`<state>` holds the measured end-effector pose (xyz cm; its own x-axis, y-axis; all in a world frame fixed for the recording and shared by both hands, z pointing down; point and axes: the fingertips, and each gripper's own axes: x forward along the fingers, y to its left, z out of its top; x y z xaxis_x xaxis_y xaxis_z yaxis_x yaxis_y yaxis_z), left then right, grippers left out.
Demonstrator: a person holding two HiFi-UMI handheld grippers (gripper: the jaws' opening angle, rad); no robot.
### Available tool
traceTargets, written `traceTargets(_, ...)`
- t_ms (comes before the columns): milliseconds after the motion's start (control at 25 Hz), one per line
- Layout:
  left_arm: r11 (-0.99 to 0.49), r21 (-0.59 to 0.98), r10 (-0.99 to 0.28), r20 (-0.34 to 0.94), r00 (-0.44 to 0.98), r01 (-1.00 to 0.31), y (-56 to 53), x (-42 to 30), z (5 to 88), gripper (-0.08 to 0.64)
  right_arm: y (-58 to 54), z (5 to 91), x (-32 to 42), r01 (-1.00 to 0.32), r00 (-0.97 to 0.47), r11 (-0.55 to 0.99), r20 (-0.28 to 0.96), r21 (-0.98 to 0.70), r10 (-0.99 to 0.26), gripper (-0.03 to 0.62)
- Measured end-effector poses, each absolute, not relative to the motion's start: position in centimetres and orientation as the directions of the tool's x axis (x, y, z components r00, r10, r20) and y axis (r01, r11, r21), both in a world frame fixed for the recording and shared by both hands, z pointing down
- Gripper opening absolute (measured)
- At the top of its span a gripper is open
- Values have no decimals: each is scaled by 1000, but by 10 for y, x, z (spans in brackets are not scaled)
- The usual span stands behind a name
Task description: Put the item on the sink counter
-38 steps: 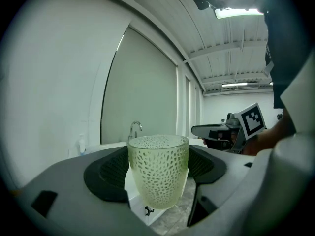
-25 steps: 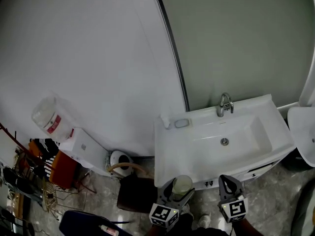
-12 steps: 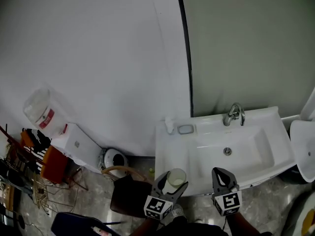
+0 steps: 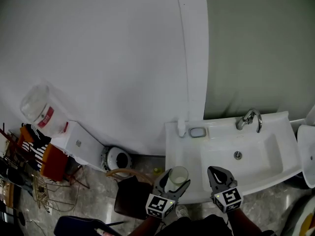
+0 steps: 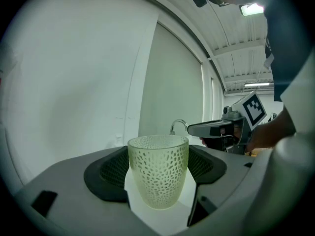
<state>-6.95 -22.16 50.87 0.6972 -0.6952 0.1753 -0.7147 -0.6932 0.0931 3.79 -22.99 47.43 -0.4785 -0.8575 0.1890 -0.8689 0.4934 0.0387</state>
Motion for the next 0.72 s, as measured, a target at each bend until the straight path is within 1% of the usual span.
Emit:
traceTargets(200,-697,56,-697,180,694,-715,-236,-86,512,380,-251,487,29,-868,-480,495,210,23,-852,14)
traceTargets(320,-683,50,-710,185,679,-728,-243,-89,518,379,-258,498,25,-858,-500,514,244,-7,-831,14)
traceTargets(440,-672,46,-719,197,666,-739,-249,-84,527,379,-266,508,25,-844,-518,536,275,-12,-810,14)
traceTargets(560,-659,42,-730,206,652,-751,-257,-77,537,379,-276,509,25,-833,-536,553,267,-13,-801,14)
traceTargets(720,-639,74,-747,179,640,-766,-271,-63,550,379,-283,516,32,-813,-561,582,311,-33,-767,14)
